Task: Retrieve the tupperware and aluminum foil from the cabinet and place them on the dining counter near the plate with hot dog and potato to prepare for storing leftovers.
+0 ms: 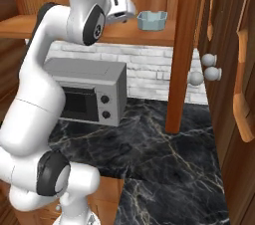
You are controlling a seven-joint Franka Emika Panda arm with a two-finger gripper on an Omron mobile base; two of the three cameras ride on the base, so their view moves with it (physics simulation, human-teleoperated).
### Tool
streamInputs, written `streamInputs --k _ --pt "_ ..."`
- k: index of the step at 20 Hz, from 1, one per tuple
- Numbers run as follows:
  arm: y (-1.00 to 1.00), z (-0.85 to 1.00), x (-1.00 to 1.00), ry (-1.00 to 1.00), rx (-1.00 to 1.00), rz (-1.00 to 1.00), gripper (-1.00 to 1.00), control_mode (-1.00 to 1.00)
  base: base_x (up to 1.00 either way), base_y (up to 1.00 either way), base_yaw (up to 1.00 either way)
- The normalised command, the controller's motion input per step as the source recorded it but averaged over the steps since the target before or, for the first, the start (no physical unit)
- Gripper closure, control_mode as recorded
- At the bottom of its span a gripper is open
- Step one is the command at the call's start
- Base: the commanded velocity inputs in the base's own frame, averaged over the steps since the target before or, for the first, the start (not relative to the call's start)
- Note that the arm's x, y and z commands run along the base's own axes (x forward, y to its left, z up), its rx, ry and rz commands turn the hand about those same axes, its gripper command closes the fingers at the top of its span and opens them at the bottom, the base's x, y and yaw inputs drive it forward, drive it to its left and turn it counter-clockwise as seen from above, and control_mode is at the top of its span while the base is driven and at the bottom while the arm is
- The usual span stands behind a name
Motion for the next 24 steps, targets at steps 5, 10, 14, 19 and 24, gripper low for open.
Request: streamInputs --k 5,10,14,19,24 --pt "-0.28 0.00 0.81 0.00 0.00 0.00 -1.00 -1.00 0.00 0.00 0.00" --pt "-0.20 -0.01 0.78 0.00 0.00 0.00 -1.00 -1.00 0.00 0.00 0.00" --pt "-0.10 -0.08 0.77 0.04 0.00 0.00 -1.00 -1.00 0.00 0.00 0.00" --pt "-0.25 -0.12 0.79 0.05 0.00 0.00 -1.00 -1.00 0.00 0.00 0.00" --pt "-0.38 0.00 0.68 0.01 0.02 0.00 -1.00 -1.00 0.00 0.00 0.00"
